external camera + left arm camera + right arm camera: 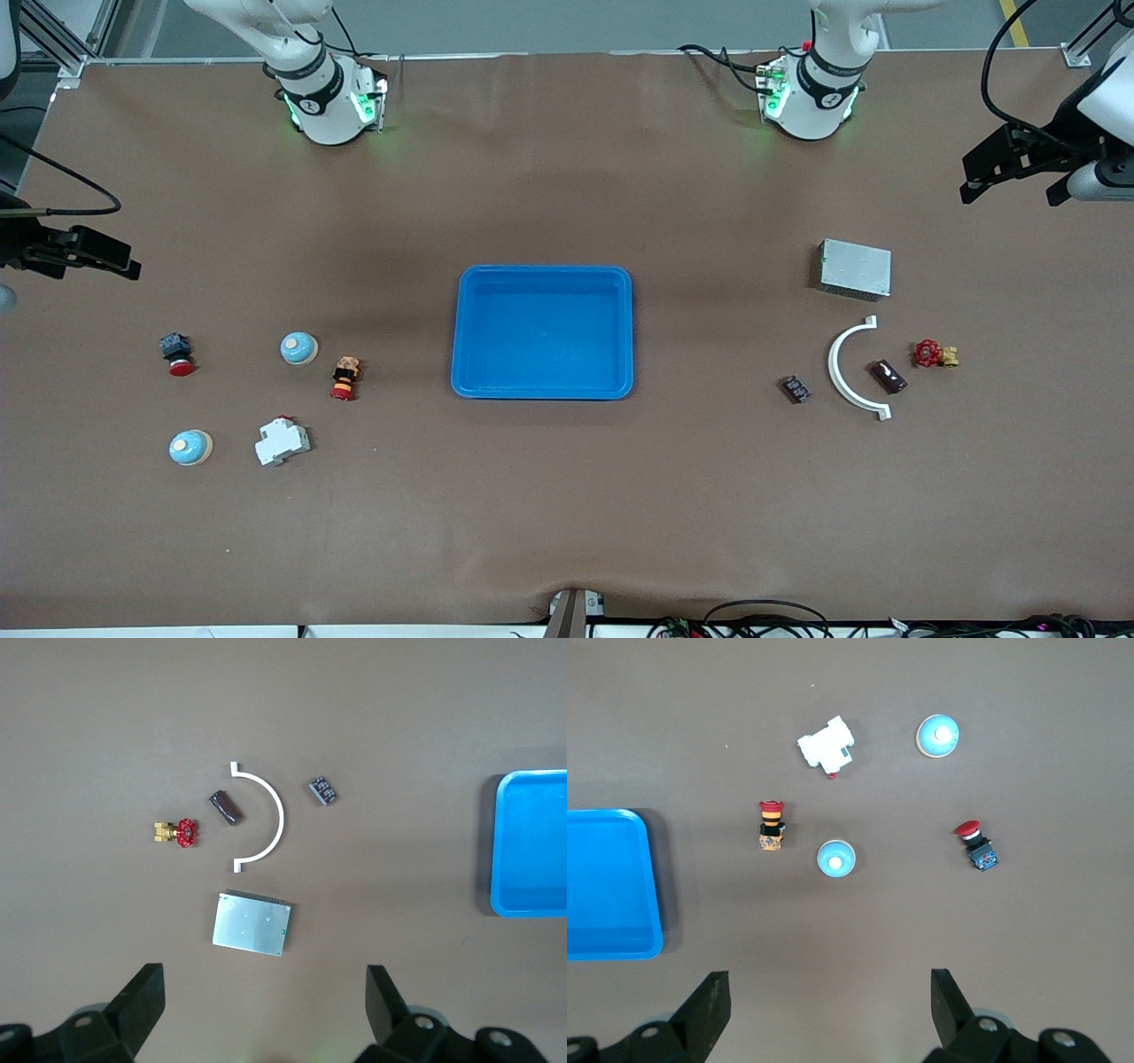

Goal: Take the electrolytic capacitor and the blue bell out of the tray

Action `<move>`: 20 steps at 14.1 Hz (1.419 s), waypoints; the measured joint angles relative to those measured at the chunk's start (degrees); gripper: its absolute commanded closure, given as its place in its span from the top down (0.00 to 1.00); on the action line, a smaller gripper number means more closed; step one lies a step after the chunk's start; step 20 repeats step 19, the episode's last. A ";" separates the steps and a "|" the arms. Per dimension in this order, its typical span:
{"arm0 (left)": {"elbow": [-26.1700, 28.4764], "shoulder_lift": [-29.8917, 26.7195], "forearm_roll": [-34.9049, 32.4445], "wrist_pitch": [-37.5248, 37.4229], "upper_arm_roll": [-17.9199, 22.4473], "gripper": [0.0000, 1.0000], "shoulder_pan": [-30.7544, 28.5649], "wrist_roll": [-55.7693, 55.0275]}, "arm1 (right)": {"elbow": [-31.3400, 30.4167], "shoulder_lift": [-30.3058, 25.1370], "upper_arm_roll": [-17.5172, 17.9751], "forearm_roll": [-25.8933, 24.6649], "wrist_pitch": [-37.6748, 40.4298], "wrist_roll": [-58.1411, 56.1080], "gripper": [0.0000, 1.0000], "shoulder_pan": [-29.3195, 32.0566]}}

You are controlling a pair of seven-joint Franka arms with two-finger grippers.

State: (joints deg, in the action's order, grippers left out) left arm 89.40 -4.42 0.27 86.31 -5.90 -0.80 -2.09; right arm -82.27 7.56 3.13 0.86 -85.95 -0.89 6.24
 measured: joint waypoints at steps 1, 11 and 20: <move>0.04 0.00 0.00 0.11 0.00 1.00 0.00 0.00 | 0.12 -0.17 0.00 0.00 0.00 0.00 1.00 0.00; -1.55 2.49 0.12 1.25 -1.57 1.00 0.85 -0.30 | 0.13 -0.87 1.02 0.00 -0.01 -2.68 1.00 -0.07; -3.59 3.07 0.56 1.20 -1.34 1.00 0.10 -0.33 | 0.13 -0.95 1.34 0.00 -0.01 -4.12 1.00 -0.17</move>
